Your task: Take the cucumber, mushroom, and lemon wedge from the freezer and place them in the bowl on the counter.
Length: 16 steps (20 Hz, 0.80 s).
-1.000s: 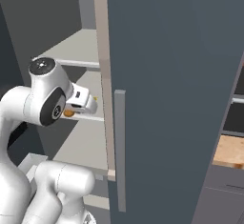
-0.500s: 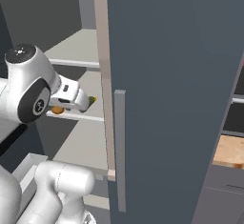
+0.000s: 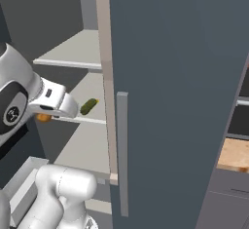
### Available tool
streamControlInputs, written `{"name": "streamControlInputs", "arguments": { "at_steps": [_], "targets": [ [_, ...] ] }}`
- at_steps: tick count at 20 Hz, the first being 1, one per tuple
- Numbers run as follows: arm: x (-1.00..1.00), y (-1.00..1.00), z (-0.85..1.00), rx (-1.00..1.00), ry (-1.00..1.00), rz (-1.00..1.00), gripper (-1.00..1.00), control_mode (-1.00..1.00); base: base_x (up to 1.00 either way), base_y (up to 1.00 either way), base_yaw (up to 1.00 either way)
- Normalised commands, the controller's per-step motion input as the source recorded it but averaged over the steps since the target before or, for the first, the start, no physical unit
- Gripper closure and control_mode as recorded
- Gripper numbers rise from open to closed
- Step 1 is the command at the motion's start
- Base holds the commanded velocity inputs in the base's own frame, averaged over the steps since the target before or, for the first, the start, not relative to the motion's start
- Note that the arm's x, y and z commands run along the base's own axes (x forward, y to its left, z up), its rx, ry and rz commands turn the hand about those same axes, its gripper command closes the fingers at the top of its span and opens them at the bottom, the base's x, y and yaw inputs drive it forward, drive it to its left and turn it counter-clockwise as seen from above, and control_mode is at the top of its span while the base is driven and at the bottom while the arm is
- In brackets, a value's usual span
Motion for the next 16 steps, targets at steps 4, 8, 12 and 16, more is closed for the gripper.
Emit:
{"name": "streamControlInputs", "arguments": {
  "at_steps": [4, 8, 12, 16],
  "targets": [
    [-0.15, 0.00, 0.07, 0.00, 0.00, 0.00, 1.00, -1.00, 0.00, 0.00, 0.00],
    [-0.19, 0.00, 0.00, 0.00, 0.00, 0.00, 1.00, 1.00, -0.16, 0.00, 0.00],
    [0.00, 0.00, 0.00, 0.00, 0.00, 0.00, 1.00, 1.00, -1.00, -0.11, -0.02],
    [0.00, 0.00, 0.00, 0.00, 0.00, 0.00, 1.00, 1.00, -1.00, -0.14, -0.04]
  ]
}}
